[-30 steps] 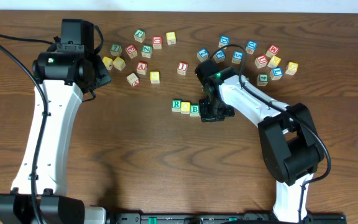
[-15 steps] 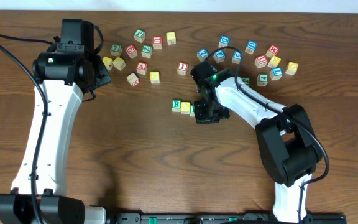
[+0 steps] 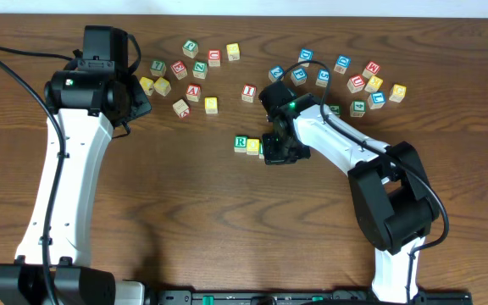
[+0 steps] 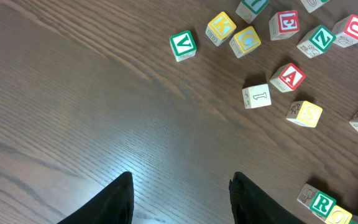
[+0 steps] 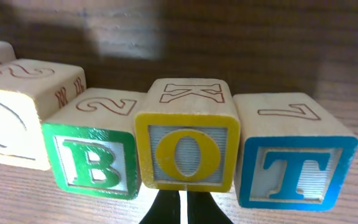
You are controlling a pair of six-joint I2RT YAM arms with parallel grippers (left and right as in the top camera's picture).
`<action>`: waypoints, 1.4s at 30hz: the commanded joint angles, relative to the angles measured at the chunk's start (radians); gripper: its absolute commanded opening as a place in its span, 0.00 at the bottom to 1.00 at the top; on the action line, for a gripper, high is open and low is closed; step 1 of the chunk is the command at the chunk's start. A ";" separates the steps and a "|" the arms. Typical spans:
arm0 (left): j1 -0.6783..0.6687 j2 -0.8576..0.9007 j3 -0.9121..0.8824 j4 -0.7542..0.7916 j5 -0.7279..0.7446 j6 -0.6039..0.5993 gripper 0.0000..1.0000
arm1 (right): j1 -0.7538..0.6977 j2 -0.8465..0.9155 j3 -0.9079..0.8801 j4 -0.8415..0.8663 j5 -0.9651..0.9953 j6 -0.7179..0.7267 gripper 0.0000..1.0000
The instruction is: Spell out ROBOT
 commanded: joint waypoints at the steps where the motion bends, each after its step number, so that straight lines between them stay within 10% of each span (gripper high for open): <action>1: -0.002 0.011 -0.009 -0.003 -0.005 0.006 0.49 | 0.001 0.004 -0.004 0.002 -0.006 0.016 0.01; 42: -0.002 0.012 -0.009 0.006 -0.005 0.006 0.49 | 0.037 0.003 0.007 0.082 -0.067 0.071 0.01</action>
